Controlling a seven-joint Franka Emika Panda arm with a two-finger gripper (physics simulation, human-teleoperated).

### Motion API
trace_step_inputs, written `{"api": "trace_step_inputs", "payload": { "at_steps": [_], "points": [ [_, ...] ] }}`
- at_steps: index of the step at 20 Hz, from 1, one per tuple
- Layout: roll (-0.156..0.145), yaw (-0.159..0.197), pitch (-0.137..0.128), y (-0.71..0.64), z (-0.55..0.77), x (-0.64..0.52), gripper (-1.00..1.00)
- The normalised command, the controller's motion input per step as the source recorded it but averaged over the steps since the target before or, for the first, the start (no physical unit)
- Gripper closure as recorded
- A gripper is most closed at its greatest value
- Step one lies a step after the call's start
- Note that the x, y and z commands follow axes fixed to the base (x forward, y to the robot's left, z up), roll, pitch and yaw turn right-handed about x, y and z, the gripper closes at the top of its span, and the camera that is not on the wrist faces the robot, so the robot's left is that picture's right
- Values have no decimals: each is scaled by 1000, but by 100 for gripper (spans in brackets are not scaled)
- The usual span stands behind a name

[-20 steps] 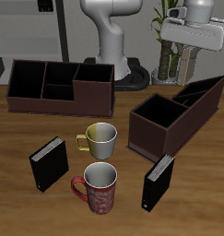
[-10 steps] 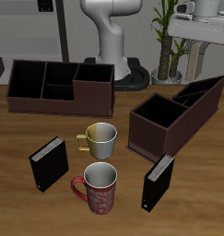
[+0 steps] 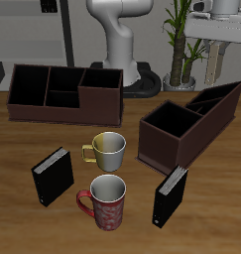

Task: Place the yellow book into the left desk caddy's back compartment

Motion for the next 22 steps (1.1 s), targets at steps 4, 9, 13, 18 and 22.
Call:
{"api": "trace_step_inputs", "payload": {
  "at_steps": [4, 9, 13, 18, 22],
  "points": [
    [-8, 14, -28, -7, 114, -29, 100],
    [-64, 5, -17, -313, 63, 104, 100],
    [-73, -14, 5, -467, 4, 164, 100],
    [-32, -9, 13, -174, -84, 56, 100],
    [27, 0, 23, 172, -132, -21, 100]
  ]
}}
